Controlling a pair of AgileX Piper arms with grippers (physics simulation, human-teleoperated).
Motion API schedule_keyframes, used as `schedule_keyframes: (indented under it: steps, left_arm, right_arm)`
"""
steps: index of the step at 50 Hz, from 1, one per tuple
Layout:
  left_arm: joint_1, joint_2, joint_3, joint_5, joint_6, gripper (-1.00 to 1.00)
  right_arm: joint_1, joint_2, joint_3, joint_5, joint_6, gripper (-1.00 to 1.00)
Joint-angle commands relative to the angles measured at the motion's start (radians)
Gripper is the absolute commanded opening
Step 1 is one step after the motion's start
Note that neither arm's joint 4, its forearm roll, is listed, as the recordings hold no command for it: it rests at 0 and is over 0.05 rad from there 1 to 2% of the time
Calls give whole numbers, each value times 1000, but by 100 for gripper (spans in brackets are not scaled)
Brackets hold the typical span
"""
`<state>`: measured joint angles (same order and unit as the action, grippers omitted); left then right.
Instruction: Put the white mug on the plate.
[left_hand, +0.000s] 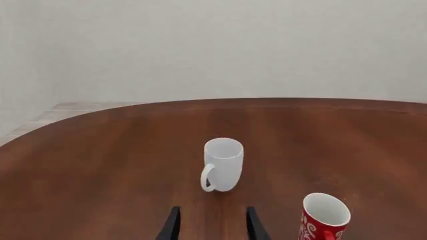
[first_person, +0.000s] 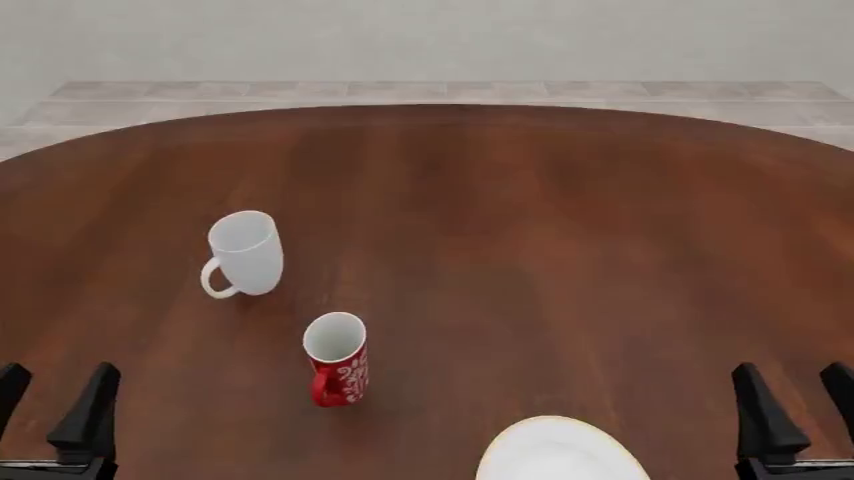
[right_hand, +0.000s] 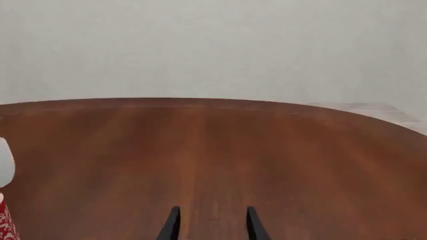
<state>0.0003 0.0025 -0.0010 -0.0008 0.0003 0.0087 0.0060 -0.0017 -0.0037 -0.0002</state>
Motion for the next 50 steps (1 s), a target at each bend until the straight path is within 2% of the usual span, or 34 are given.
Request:
schedule_keyframes:
  steps: [1, 28, 38, 40, 43, 46, 50]
  left_arm:
    - [2, 1, 0, 1, 4, 100]
    - [-13, 28, 0, 2, 29, 100]
    - [-14, 107, -7, -40, 37, 100]
    - [-6, 159, -16, -63, 76, 100]
    - [-18, 159, -54, -25, 93, 100]
    - [-47, 167, -106, 23, 180, 100]
    - [-78, 248, -153, 20, 255, 100]
  right_arm:
    - [-9, 2, -2, 1, 0, 100]
    - [-9, -2, -6, 8, 1, 100]
    - [-9, -2, -6, 9, 1, 100]
    - [-9, -2, -6, 9, 1, 100]
    - [-9, -2, -7, 9, 1, 100]
    - [-9, -2, -6, 8, 1, 100]
    - [-9, -2, -6, 8, 1, 100]
